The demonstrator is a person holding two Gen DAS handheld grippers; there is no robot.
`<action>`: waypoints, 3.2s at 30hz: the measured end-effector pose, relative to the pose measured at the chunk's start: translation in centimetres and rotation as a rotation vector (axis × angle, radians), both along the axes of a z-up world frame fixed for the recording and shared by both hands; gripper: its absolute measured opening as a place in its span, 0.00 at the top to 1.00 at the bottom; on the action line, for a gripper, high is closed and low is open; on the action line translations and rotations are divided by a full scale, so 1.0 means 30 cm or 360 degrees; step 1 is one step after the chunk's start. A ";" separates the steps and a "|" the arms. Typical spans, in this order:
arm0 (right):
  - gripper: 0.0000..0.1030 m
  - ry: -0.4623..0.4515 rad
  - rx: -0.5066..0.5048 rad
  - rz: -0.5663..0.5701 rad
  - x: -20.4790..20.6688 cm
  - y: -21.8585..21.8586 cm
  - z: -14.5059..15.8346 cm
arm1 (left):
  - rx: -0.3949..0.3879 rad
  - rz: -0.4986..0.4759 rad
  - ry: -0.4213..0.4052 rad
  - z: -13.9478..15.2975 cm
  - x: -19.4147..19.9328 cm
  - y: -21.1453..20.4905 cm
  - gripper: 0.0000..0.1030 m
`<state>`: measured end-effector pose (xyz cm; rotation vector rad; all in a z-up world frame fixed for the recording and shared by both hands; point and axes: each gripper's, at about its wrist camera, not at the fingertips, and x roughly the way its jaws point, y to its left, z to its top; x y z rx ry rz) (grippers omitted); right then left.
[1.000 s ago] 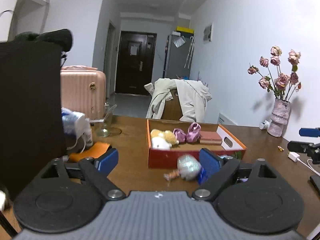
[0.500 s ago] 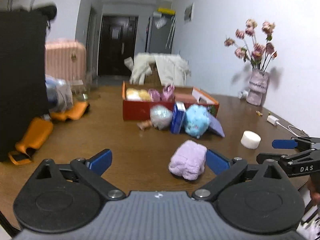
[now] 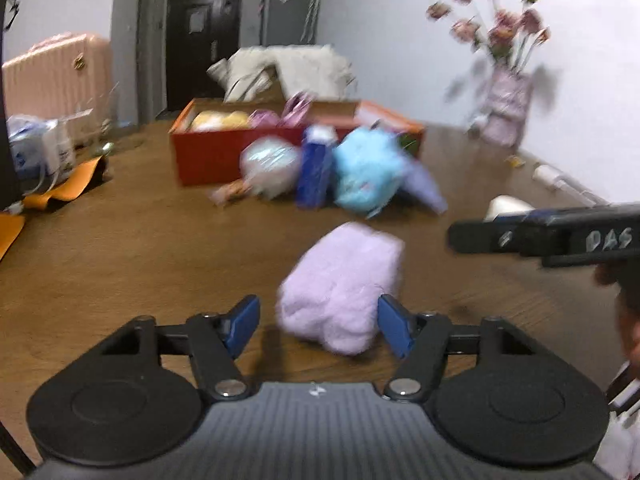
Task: Organize soft objects
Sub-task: 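Close the left tool on the lilac fuzzy towel while the right tool grips it too, then lift the lilac towel with both tools and lower it into the box, then open both tools to release the towel and pull back, then close the right tool on the white foam cylinder while the left tool grasps the wrapped candy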
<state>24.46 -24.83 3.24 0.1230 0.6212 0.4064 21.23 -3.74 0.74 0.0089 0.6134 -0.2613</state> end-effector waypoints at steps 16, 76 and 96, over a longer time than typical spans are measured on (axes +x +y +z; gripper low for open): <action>0.67 0.0239 0.0254 0.0040 0.111 0.152 -0.122 | -0.0512 0.0000 0.0169 -0.004 0.143 0.209 0.59; 0.36 -0.0014 -0.0166 0.0103 0.639 0.067 0.465 | -0.0094 -0.0027 -0.0113 0.556 0.613 0.255 0.29; 0.21 -0.0286 -0.0014 -0.0015 -0.135 -0.118 0.320 | -0.0133 0.0179 -0.0458 0.446 -0.160 0.177 0.13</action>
